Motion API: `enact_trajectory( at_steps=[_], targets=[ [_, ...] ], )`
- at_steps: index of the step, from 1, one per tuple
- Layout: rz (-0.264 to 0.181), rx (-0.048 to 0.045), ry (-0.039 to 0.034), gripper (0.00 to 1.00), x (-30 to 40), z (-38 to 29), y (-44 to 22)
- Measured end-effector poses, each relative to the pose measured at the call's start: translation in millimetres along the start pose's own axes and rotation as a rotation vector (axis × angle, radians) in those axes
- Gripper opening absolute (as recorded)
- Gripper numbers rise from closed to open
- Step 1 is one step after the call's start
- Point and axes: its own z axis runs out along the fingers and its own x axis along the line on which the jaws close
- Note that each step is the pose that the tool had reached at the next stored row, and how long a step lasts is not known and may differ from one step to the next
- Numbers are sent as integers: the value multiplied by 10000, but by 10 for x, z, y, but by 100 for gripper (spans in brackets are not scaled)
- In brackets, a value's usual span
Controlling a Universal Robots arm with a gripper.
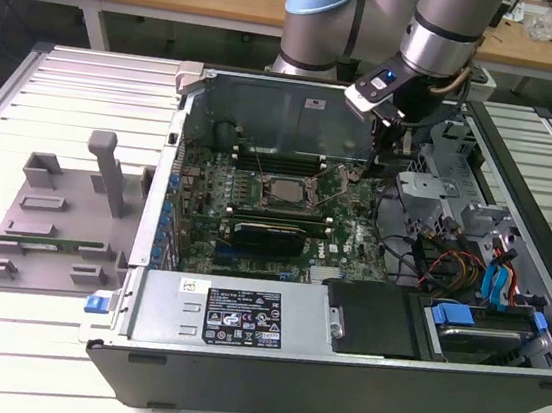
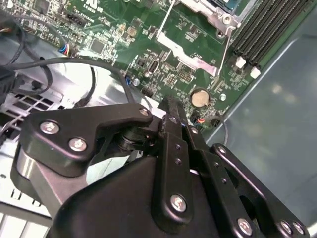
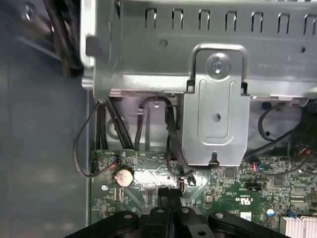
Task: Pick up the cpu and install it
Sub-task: 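Close the cpu cover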
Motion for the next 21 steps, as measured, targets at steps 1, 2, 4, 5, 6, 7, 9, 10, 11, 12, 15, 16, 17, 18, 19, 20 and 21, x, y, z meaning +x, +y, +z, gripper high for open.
enact_trajectory(
  at_steps=[1,2,4,5,6,7,9,10,11,12,15,16,17,18,19,20,21],
  targets=[
    [0,0,1,11,0,19,-3],
    [-1,0,-1,11,0,35,-3],
    [0,2,-1,11,0,101,-1],
    [0,2,1,11,0,123,0],
    [0,2,0,11,0,144,1],
    [0,2,0,11,0,159,2],
    [0,3,-3,11,-1,166,2],
    [3,2,2,11,0,169,-4],
    [0,2,3,11,1,171,-22],
    [1,3,0,11,1,171,-37],
    [1,3,0,11,2,177,-110],
    [1,3,-1,11,3,180,-133],
    [0,3,-2,11,3,181,-150],
    [0,3,-1,11,4,182,-167],
    [0,3,-1,11,4,183,-180],
    [0,2,-1,11,4,183,-190],
    [1,2,0,11,5,185,-214]
  ],
)
